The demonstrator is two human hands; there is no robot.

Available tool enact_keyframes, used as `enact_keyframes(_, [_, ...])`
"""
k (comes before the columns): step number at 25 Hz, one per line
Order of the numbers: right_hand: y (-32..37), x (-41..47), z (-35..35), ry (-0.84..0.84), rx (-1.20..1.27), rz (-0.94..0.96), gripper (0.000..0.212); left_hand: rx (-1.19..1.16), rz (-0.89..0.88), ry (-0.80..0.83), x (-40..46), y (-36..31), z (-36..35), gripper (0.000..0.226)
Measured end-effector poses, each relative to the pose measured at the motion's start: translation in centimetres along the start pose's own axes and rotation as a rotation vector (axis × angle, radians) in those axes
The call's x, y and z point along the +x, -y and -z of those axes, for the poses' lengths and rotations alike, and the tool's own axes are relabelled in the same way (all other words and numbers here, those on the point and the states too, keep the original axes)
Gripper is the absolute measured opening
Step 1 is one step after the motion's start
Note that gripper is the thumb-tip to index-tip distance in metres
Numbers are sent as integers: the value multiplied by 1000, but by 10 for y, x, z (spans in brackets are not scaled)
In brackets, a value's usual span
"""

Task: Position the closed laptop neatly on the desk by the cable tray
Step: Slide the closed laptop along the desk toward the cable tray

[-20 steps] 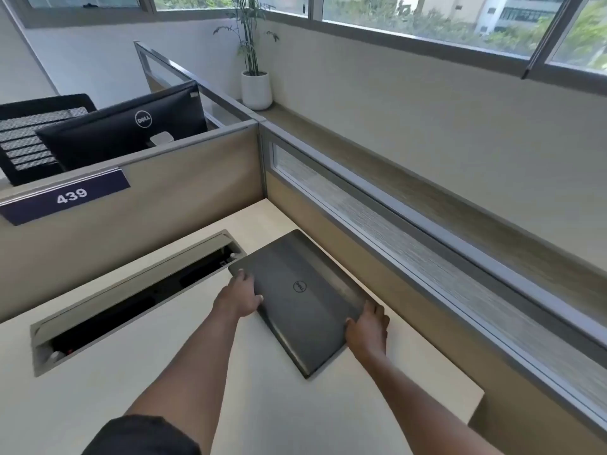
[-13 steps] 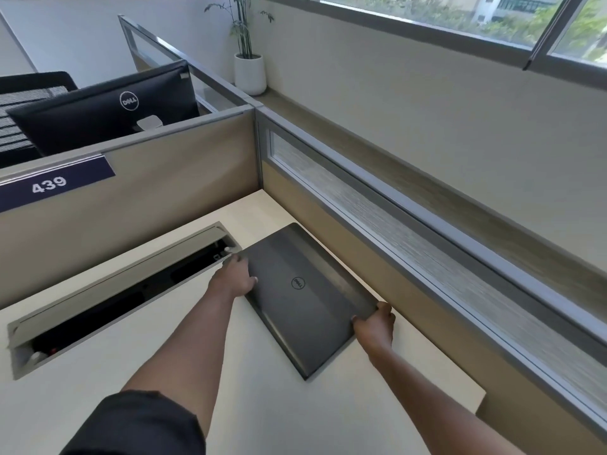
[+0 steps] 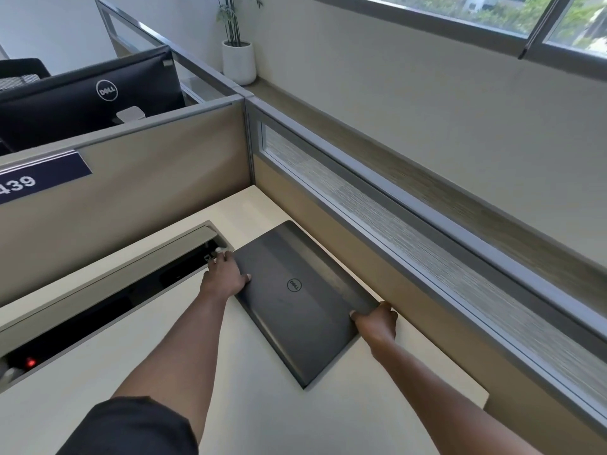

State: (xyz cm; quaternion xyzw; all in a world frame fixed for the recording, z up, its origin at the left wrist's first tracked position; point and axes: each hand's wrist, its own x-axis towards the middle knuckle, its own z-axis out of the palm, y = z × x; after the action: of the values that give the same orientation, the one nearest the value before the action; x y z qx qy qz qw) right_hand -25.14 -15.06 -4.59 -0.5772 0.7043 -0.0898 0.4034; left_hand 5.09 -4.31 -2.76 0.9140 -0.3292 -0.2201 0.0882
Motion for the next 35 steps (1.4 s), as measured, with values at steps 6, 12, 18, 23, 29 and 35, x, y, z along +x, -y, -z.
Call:
enact_keyframes(6, [2, 5, -5, -9, 34, -81, 71, -25, 67, 13, 11, -2, 1, 91])
enact_keyframes(12, [5, 7, -7, 31, 321, -288, 34, -51, 87, -15, 14, -6, -3, 95])
enact_keyframes(18, [-1, -17, -15, 144, 477, -347, 14, 71, 31, -72, 24, -24, -6, 93])
enact_keyframes(23, [-10, -32, -28, 108, 350, -292, 13, 20, 23, -80, 36, -30, -7, 92])
enact_keyframes(29, [-19, -14, -35, 75, 417, -319, 19, 26, 55, -33, 48, -25, -4, 92])
enact_keyframes(35, [-24, -9, -37, 100, 450, -351, 30, -136, 112, -37, 34, -8, -10, 89])
